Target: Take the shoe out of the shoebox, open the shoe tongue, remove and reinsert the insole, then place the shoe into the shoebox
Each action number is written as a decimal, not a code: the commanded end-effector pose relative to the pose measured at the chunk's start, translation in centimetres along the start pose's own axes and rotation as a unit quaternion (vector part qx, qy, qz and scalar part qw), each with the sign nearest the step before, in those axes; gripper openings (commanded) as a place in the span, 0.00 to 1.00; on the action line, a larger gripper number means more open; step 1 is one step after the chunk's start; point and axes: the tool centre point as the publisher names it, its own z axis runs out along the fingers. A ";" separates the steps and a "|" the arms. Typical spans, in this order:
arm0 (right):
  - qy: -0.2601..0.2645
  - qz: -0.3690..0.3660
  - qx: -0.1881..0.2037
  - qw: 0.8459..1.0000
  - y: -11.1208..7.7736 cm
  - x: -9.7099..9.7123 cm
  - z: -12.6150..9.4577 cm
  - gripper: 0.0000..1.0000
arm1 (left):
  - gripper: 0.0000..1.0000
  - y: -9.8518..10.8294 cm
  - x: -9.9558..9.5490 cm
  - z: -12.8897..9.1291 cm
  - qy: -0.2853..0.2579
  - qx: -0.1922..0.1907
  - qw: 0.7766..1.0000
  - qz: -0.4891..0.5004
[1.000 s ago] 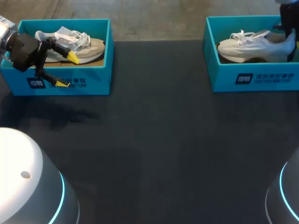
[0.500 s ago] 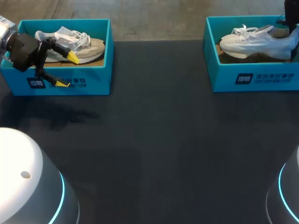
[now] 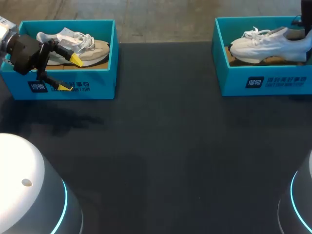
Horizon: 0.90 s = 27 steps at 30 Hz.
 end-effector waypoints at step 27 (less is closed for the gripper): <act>0.007 -0.044 -0.015 0.999 -4.4 -1.8 1.5 0.00 | 1.00 0.1 0.0 -0.1 0.002 0.001 1.000 0.000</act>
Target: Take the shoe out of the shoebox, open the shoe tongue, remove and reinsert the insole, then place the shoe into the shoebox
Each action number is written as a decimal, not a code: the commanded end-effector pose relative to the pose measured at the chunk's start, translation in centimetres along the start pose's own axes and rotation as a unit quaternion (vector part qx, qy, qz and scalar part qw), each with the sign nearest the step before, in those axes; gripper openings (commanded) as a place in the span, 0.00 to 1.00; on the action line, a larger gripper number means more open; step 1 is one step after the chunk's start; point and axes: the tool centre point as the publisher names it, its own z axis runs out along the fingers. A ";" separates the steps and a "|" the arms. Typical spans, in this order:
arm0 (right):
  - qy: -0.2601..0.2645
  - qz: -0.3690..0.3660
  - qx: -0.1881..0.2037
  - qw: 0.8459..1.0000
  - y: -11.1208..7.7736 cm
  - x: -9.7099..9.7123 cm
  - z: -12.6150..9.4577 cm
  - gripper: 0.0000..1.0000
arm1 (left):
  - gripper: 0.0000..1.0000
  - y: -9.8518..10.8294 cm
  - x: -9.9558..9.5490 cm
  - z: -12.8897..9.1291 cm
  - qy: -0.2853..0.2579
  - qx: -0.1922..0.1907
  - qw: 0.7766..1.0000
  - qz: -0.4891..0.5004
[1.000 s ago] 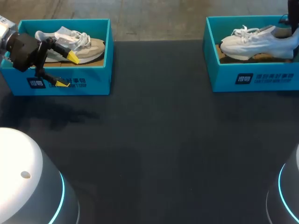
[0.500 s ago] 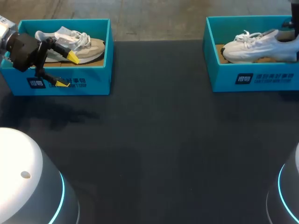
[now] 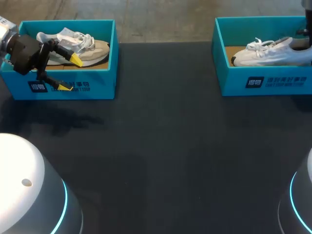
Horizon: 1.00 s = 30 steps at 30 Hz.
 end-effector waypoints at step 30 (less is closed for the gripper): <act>0.012 -0.010 0.023 1.000 -0.5 1.7 4.6 0.00 | 1.00 0.1 0.0 -0.1 0.002 0.001 1.000 0.000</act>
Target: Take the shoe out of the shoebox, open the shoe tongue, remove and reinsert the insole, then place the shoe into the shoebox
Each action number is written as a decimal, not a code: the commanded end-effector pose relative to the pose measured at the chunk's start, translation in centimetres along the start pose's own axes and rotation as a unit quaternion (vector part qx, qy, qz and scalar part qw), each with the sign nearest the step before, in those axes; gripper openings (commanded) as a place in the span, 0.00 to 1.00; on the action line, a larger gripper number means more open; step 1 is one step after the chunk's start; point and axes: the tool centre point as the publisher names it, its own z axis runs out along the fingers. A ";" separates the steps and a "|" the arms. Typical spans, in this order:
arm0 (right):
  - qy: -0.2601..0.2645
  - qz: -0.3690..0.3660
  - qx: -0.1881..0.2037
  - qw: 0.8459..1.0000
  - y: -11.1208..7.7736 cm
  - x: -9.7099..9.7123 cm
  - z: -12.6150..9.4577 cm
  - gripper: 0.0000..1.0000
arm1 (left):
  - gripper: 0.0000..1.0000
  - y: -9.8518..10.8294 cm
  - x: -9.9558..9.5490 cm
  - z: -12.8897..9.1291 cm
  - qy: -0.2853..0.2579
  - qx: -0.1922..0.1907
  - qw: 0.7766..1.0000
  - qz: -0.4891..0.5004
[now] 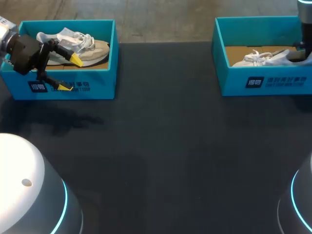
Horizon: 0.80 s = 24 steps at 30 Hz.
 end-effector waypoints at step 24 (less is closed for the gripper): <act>0.008 0.000 0.015 1.000 0.2 1.2 2.6 0.00 | 1.00 0.1 0.0 -0.1 0.002 0.001 1.000 0.000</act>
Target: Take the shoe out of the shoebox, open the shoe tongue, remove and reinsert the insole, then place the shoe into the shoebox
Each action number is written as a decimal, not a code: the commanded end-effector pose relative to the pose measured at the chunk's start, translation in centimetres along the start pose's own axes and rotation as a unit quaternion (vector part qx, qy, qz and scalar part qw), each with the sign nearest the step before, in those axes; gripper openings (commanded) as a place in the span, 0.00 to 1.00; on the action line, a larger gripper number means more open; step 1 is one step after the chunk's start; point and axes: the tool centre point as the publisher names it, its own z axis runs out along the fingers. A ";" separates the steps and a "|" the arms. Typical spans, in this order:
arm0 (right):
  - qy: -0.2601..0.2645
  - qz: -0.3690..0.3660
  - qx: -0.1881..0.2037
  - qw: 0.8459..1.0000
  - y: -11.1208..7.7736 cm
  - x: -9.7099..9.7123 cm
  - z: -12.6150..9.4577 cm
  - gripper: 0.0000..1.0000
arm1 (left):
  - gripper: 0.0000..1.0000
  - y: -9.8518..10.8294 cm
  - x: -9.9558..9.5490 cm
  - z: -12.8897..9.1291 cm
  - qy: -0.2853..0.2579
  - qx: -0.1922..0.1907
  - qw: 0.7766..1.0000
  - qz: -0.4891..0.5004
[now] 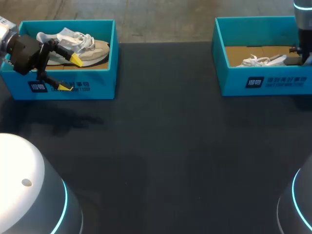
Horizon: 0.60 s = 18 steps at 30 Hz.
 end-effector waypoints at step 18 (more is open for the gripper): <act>-0.001 0.008 0.002 1.000 -0.1 0.0 0.0 0.40 | 1.00 0.1 0.0 -0.1 0.002 0.001 1.000 0.000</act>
